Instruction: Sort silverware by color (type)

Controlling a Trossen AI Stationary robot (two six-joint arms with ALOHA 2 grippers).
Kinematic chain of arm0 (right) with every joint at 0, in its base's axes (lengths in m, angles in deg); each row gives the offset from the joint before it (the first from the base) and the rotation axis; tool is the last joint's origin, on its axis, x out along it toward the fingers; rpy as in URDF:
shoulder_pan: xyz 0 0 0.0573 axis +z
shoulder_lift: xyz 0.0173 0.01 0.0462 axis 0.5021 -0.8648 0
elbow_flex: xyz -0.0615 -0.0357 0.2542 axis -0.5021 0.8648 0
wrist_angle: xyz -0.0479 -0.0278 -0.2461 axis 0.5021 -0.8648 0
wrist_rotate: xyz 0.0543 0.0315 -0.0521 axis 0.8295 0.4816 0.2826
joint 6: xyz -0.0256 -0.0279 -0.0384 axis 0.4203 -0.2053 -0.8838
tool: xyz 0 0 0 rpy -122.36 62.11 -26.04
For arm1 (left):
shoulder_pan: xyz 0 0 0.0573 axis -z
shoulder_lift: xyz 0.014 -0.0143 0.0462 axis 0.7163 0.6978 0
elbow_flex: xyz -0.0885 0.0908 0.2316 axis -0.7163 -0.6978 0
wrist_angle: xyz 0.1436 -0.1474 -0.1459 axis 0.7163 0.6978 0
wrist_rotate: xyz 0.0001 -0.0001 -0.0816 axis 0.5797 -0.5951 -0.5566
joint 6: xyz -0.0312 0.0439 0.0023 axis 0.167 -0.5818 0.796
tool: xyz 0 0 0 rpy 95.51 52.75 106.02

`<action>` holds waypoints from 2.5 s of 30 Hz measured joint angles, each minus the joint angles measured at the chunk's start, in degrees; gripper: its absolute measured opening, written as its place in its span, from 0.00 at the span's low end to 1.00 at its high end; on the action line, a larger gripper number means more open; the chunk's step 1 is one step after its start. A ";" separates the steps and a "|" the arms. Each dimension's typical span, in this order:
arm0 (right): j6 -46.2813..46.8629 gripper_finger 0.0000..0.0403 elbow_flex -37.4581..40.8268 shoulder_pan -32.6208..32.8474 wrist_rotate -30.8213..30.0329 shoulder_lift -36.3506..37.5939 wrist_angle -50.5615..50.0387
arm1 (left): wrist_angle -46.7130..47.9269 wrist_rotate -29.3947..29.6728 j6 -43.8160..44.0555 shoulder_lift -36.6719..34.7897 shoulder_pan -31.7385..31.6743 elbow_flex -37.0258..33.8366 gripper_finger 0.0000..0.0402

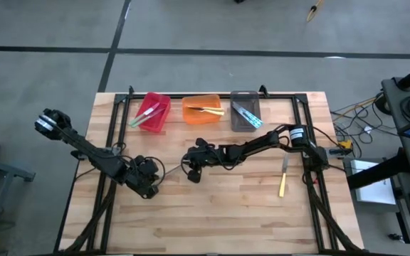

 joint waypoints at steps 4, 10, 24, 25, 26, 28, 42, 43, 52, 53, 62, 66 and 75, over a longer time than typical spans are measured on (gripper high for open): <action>0.22 0.15 -0.15 0.56 0.15 0.00 0.40 | -0.23 -0.44 0.07 0.30 0.03 0.02 0.00; 0.44 0.15 -0.17 0.92 0.22 0.00 0.32 | -0.24 -0.47 0.07 0.30 0.09 0.02 0.00; -6.68 0.15 -1.10 1.24 4.74 0.02 1.26 | -1.22 -0.96 -0.73 0.32 0.09 0.02 0.00; -7.43 0.16 -1.30 1.23 4.76 0.02 1.27 | -1.24 -0.95 -0.74 0.32 0.09 0.02 0.00; -8.14 0.17 -1.42 1.20 4.96 0.02 1.31 | -1.26 -0.97 -0.74 0.32 0.09 0.02 0.00; -9.32 0.20 -2.09 0.99 6.89 -0.22 1.29 | -1.32 -0.95 -0.92 0.32 0.09 0.02 0.00; -14.18 0.49 -3.26 -1.35 12.23 -5.23 5.07 | -1.50 -0.81 -1.68 0.84 0.17 0.07 0.00; -14.19 0.49 -3.26 -1.59 12.21 -5.70 5.53 | -1.60 -0.65 -1.68 1.00 0.18 0.10 0.00; -14.87 0.49 -3.26 -3.26 16.41 -8.52 7.03 | -1.81 -0.54 -1.88 1.26 0.22 0.13 0.00; -14.94 0.49 -3.24 -3.22 17.44 -9.03 7.68 | -1.83 -0.56 -1.88 1.30 0.23 0.13 0.00; -15.51 0.41 -3.43 -3.24 18.34 -10.32 9.08 | -2.20 -0.58 -2.73 1.44 0.22 0.11 0.00; -16.71 0.31 -3.72 -3.24 18.51 -10.38 8.88 | -2.37 -0.70 -2.74 1.44 0.24 0.11 0.00; -18.38 0.04 -4.22 -3.15 19.30 -10.45 8.22 | -1.98 -0.38 -2.95 1.39 0.24 0.04 0.00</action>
